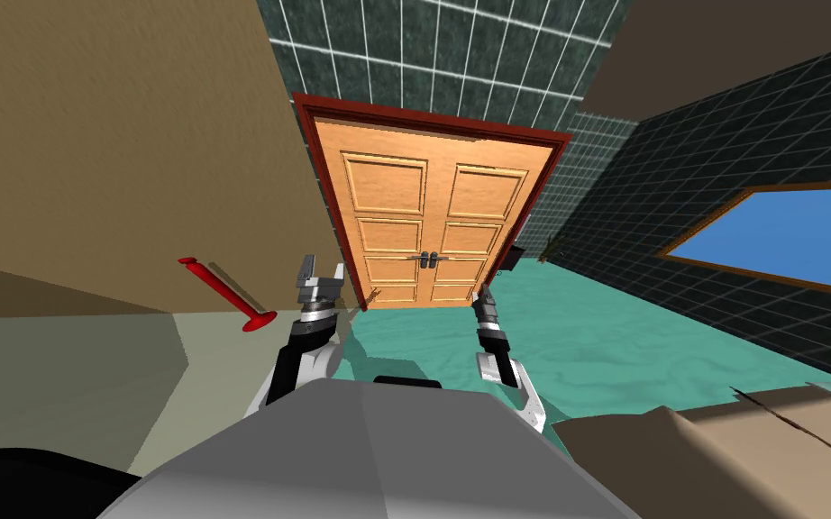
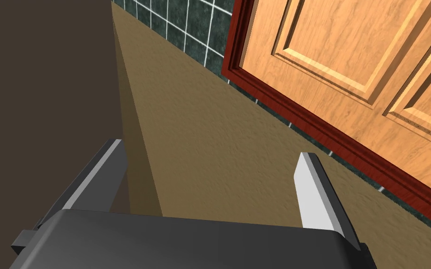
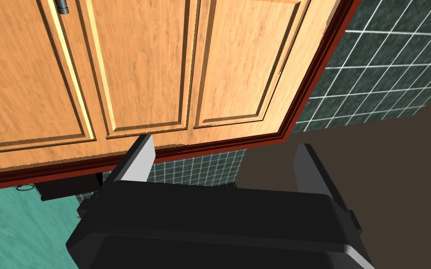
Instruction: Pull the door open
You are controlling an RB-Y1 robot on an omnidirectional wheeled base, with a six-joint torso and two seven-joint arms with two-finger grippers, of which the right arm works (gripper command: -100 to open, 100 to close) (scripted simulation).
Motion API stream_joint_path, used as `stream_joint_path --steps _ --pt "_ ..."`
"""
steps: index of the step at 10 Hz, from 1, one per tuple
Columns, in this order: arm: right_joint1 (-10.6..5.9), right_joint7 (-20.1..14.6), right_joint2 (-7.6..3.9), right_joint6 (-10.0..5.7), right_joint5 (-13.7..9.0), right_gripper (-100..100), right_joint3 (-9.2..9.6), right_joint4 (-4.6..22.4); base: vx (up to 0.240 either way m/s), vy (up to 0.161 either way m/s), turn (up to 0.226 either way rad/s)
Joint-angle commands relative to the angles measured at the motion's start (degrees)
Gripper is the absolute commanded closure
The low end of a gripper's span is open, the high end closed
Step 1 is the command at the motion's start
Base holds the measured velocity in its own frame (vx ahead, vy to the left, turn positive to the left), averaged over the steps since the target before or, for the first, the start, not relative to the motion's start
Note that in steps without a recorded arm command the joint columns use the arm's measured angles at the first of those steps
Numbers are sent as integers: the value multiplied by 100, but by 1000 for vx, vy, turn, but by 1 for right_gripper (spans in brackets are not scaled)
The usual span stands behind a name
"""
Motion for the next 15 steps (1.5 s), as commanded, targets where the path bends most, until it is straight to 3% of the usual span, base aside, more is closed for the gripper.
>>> stream_joint_path --steps 1,8,13,15 --pt "-97 -67 -25 17 55 -100 -51 205 83 -16 77" --pt "-527 -374 -112 184 345 -100 -269 1060 115 -26 101" --pt "-941 -670 -167 345 624 -100 -478 1882 139 -40 129" --pt "-1039 -740 -178 383 690 -100 -528 2077 123 -37 96"
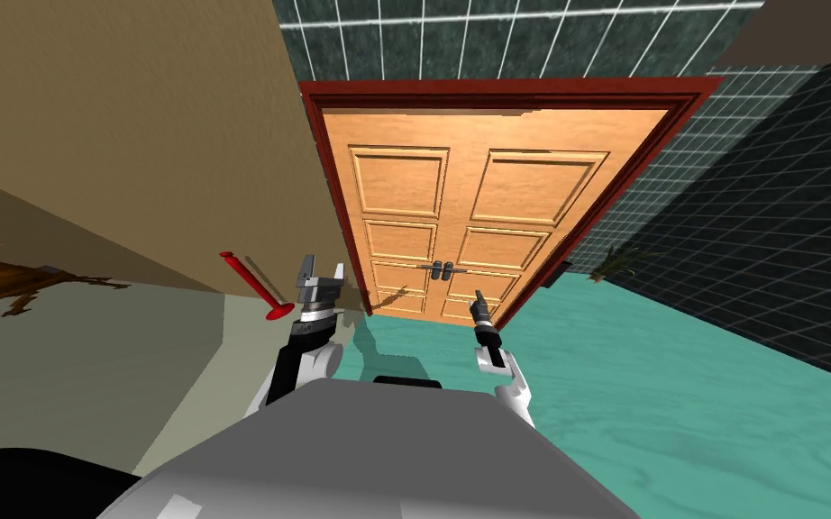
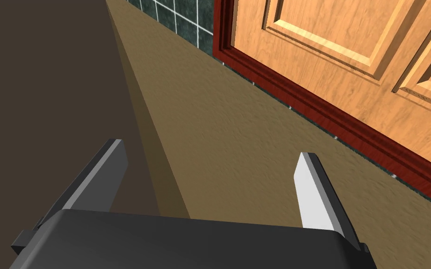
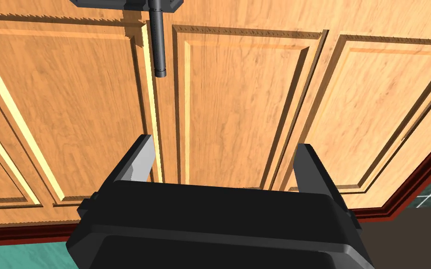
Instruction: Pull the door open
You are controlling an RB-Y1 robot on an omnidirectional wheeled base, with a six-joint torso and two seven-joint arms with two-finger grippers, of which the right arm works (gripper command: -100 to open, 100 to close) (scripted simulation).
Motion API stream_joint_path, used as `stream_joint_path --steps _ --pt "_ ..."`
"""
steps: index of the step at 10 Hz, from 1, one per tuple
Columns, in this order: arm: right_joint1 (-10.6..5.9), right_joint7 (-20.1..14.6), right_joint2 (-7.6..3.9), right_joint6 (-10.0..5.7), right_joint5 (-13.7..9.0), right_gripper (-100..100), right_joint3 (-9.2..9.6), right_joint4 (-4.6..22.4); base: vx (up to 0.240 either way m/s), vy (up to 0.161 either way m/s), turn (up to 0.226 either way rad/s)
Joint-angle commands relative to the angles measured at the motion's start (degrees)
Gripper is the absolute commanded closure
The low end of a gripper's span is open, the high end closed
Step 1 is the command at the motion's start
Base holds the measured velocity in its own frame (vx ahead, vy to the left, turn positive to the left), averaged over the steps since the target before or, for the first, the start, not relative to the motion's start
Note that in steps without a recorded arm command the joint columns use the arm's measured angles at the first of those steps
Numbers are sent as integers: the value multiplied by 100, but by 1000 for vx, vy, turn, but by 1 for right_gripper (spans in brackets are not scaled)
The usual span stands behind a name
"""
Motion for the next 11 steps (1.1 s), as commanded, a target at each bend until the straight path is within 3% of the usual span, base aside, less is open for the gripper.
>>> stream_joint_path --steps 1,11 --pt "-126 -102 -25 63 82 -100 -63 240 131 -35 134" --pt "-673 -492 -53 276 451 -100 -340 1326 128 -59 91"
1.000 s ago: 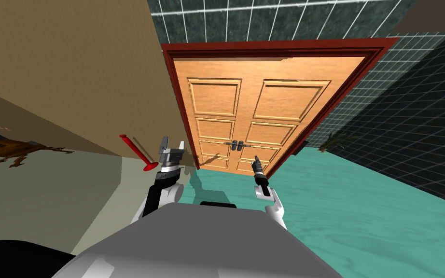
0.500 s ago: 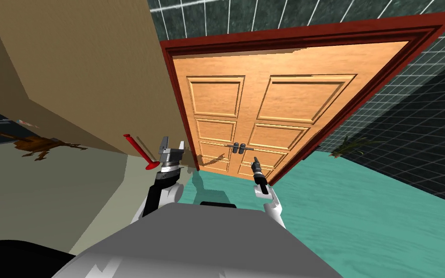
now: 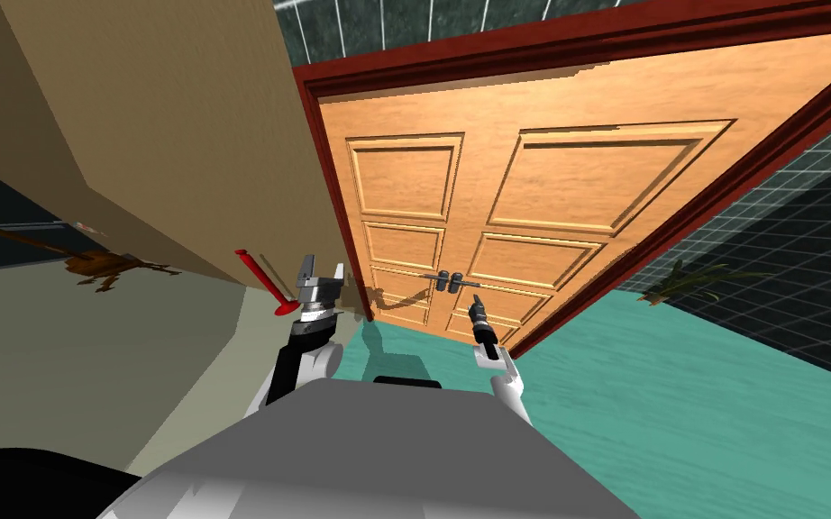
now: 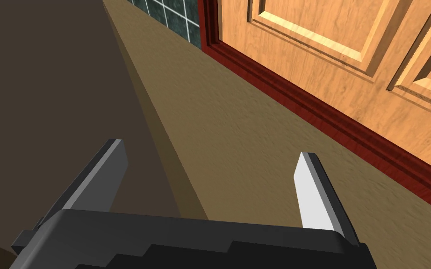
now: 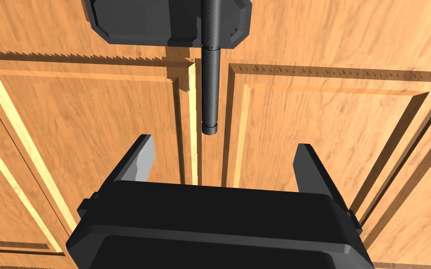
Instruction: Pull the door open
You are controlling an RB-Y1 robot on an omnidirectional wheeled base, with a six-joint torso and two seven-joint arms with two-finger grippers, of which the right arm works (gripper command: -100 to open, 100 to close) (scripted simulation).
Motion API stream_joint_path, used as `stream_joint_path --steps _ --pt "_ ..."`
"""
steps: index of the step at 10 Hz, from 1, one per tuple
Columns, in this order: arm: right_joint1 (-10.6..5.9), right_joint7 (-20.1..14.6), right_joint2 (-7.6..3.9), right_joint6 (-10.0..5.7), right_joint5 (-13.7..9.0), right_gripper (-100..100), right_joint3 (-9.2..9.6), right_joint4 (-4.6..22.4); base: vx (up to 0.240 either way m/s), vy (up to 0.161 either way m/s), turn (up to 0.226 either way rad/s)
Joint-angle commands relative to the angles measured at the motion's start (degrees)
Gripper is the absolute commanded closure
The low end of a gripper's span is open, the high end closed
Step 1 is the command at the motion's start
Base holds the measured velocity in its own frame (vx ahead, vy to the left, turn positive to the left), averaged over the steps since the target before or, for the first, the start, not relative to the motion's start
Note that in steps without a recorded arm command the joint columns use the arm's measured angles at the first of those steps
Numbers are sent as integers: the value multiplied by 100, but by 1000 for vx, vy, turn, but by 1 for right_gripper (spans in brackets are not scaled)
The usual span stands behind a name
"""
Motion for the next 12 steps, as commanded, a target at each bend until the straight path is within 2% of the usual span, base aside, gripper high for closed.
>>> stream_joint_path --steps 1,2,3,4,6,7,8,9,12 --pt "-78 -35 -12 -11 30 -100 -43 163 113 -56 37" --pt "-129 -71 -12 9 64 -100 -68 263 100 -59 61" --pt "-91 -40 5 2 49 -100 -52 189 46 -28 18" --pt "-34 -99 -164 -32 -20 -100 -190 304 56 23 36" --pt "34 -165 -360 -79 -104 -100 -341 425 81 23 36" --pt "34 -165 -360 -79 -104 -100 -341 425 70 9 9" --pt "68 -203 -467 -108 -152 -100 -419 493 75 6 34" --pt "111 -261 -624 -155 -222 -100 -528 594 124 2 88" --pt "136 -364 -852 -256 -336 -100 -647 760 184 -32 85"
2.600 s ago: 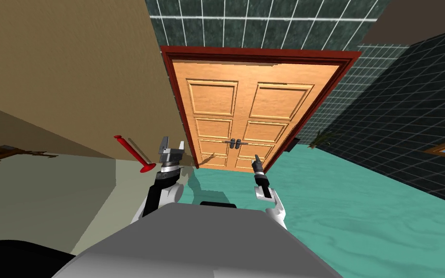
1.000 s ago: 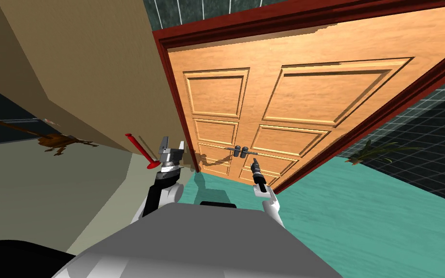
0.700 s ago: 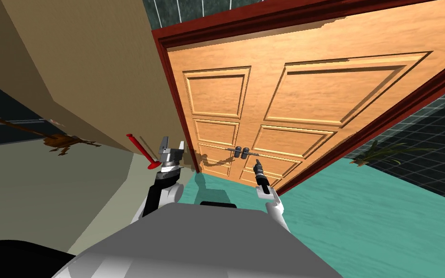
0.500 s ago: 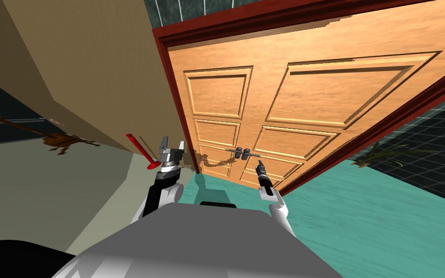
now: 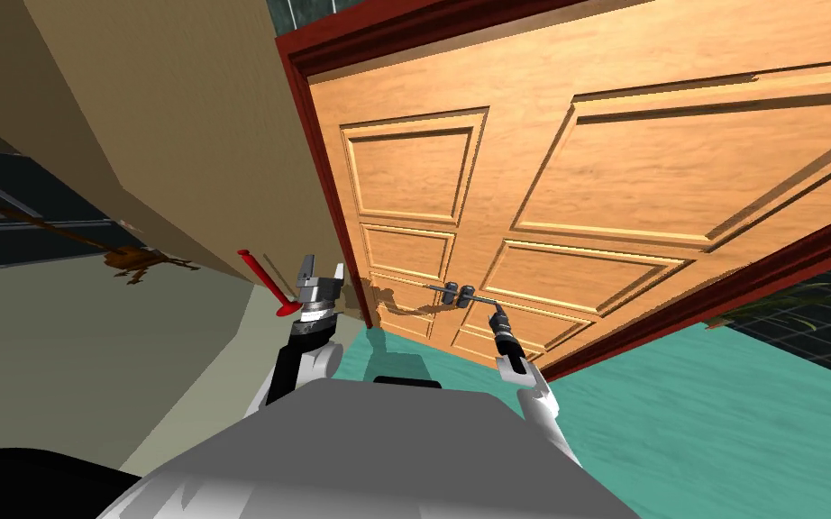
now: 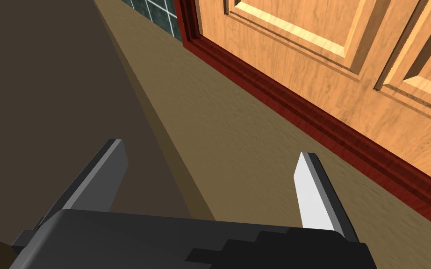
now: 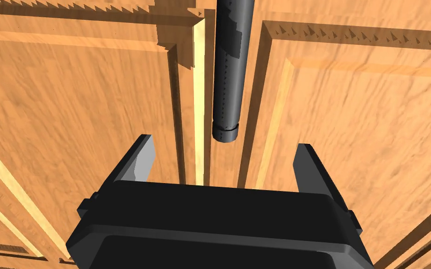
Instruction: Pull the door open
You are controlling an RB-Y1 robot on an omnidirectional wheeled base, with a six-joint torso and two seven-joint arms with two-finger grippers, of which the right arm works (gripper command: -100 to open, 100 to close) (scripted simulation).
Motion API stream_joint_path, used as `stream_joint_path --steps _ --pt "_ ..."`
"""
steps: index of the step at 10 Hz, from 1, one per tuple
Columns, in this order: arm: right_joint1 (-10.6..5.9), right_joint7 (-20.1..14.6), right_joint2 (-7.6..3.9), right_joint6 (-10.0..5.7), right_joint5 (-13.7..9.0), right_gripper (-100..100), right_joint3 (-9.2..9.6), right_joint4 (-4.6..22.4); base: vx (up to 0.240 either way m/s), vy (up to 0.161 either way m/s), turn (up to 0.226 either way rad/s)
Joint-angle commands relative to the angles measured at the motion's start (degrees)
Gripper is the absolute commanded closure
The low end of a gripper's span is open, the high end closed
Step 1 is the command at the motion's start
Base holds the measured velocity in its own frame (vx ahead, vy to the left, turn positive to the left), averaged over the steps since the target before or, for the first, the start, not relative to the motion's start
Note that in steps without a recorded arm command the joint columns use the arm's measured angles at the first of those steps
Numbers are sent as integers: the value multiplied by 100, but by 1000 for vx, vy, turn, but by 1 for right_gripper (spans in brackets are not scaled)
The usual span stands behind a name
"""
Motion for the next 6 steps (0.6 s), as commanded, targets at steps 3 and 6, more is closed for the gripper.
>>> stream_joint_path --steps 3,6 --pt "-113 -83 -42 -123 -55 -100 98 79 198 17 159" --pt "-97 -59 -44 -102 -49 100 53 94 17 4 2"
